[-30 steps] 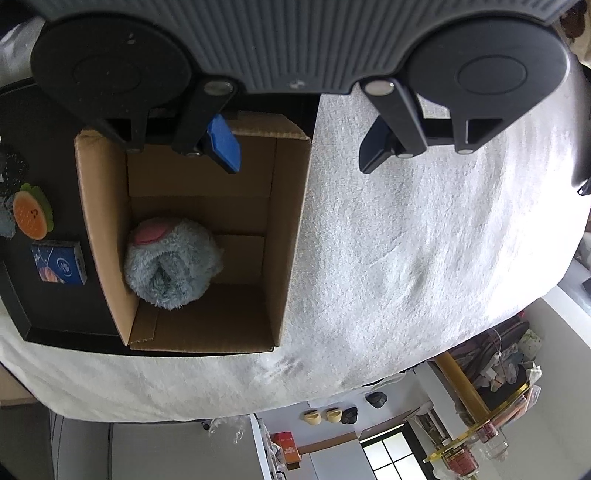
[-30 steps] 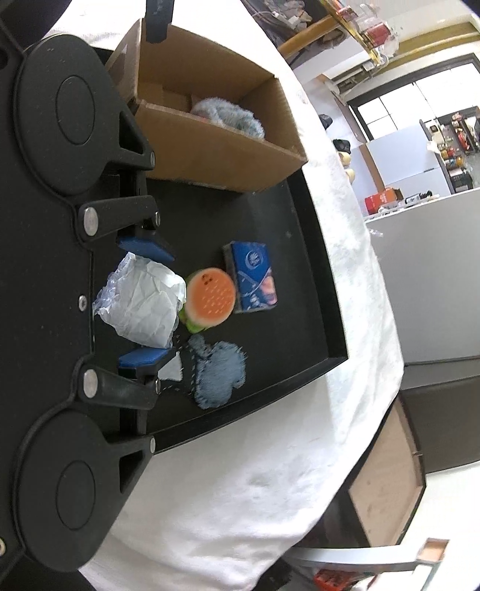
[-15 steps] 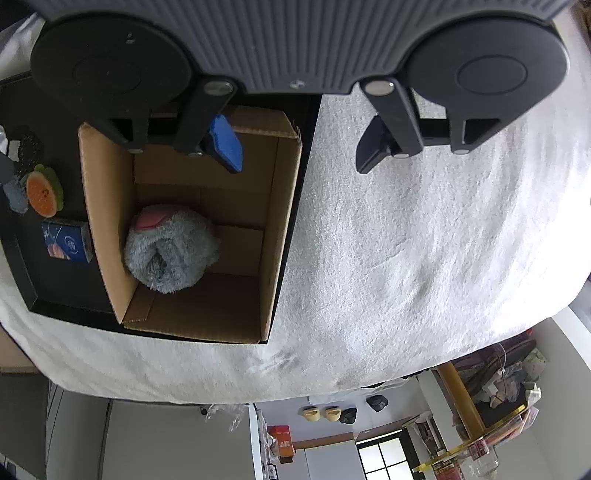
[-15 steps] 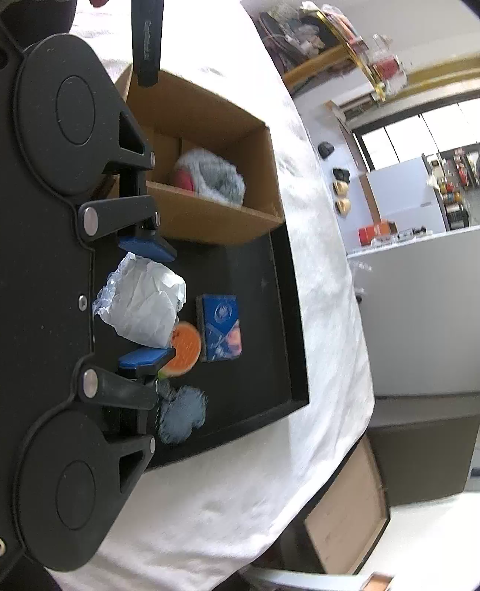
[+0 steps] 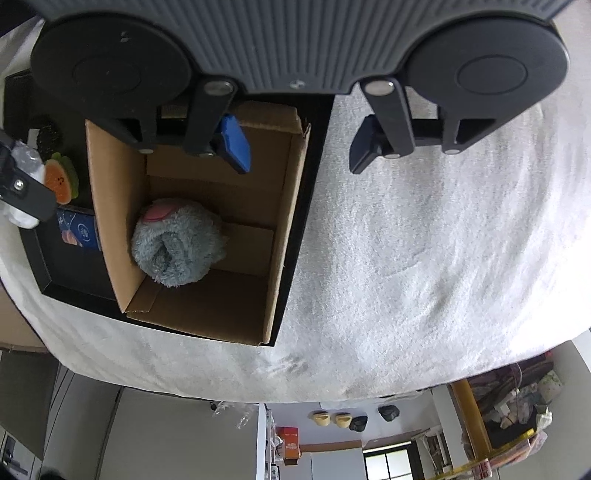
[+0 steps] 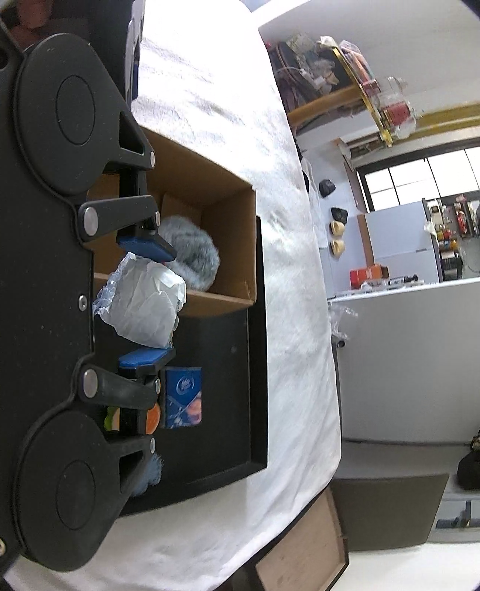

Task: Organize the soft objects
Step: 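Carry the white tissue with the right gripper into the box beside the plush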

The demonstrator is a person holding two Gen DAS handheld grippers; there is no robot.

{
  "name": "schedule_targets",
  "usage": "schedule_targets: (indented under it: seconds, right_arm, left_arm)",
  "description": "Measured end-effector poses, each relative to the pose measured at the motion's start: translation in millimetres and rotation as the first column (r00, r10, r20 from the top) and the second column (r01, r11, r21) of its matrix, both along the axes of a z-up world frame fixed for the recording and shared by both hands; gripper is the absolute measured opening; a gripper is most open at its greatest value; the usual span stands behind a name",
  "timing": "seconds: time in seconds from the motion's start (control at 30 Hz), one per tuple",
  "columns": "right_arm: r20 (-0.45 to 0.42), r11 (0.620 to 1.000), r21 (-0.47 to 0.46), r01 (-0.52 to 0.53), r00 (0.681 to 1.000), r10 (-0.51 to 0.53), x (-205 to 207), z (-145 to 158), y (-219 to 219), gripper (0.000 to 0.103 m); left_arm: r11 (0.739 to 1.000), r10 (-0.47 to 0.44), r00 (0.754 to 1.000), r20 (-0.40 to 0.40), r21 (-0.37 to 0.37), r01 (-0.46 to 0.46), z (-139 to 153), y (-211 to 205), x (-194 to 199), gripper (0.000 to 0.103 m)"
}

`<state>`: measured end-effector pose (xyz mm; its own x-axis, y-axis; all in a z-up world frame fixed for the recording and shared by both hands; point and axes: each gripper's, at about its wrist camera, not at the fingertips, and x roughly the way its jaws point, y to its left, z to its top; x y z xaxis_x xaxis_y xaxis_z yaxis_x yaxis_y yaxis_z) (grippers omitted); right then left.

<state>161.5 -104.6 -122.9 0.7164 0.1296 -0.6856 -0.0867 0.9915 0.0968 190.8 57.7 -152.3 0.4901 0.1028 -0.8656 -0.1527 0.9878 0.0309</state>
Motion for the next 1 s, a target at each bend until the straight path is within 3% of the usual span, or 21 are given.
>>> schedule_targets:
  seconds: [0.4,0.7,1.0]
  right_arm:
    - [-0.053,0.997,0.062,-0.051,0.997,0.054,23,-2,28,0.049]
    - [-0.098,0.993,0.064,-0.095,0.99,0.101,37,-13,53,0.05]
    - [-0.126,0.982,0.164,-0.096,0.985,0.118,51,-20,64,0.051]
  left_arm:
    - [0.995,0.016,0.999,-0.037,-0.103,-0.019,-10,14,4,0.038]
    - [0.991,0.042,0.996,-0.075,-0.127,-0.051,-21,22,11,0.012]
    - [0.987,0.064,0.994,-0.084,-0.14,-0.075,-27,31,16,0.011]
